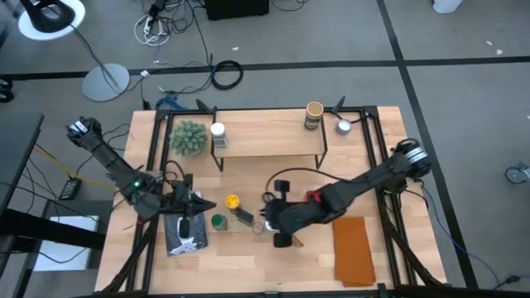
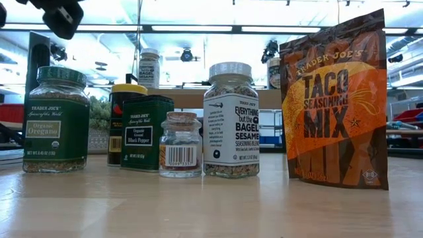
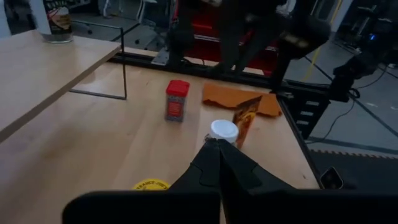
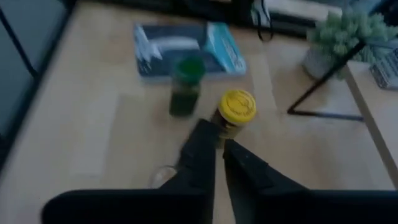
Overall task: Shelf spices
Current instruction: Put the white seasoning bottle on the shelf aligned with the other white seasoning bottle
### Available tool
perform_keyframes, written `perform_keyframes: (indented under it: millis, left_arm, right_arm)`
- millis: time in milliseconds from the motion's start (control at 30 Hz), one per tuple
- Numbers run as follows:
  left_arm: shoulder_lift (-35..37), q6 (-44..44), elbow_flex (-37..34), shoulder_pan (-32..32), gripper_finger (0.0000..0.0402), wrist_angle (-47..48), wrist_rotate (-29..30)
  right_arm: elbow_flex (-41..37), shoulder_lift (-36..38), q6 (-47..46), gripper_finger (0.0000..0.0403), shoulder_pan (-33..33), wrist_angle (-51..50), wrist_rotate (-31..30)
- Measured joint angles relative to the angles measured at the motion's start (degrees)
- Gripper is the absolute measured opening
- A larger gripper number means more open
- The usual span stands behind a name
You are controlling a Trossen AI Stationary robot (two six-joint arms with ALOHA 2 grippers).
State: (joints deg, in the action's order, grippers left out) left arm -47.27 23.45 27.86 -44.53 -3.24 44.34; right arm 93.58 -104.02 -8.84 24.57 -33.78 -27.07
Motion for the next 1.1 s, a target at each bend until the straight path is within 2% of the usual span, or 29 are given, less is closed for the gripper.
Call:
perform_keyframes:
  millis: [133, 333, 433, 600, 767, 933, 1100]
  left_arm:
    - [0.0, 0.1, 0.0, -1.4, 0.0, 0.6, 1.5]
    - [0.0, 1.3, 0.0, -1.7, 0.0, 2.4, 2.6]
    - [0.0, 2.3, 0.0, -1.7, 0.0, 2.9, 2.7]
    - [0.0, 2.5, 0.0, -1.7, 0.0, 3.0, 2.7]
    - [0.0, 2.7, 0.0, -1.7, 0.0, 3.0, 2.6]
    - [0.0, 2.9, 0.0, -1.8, 0.0, 2.8, 2.5]
    - [-0.1, 3.1, 0.0, -1.8, 0.0, 3.0, 2.3]
  right_arm:
    - [11.3, -7.0, 0.9, 0.0089, -1.5, -13.7, 1.2]
    - [24.0, -13.3, 2.6, 0.018, -3.0, -24.4, 12.9]
    - [26.4, -14.8, 4.1, 0.0222, -3.1, -28.0, 16.5]
    - [26.2, -16.5, 7.2, 0.0269, -3.1, -33.2, 17.3]
    - [26.2, -19.4, 9.3, 0.0282, -3.0, -34.0, 18.9]
    - [26.1, -22.1, 11.1, 0.0271, -3.0, -35.3, 21.0]
    - [26.4, -23.8, 13.7, 0.0258, -3.4, -35.2, 19.2]
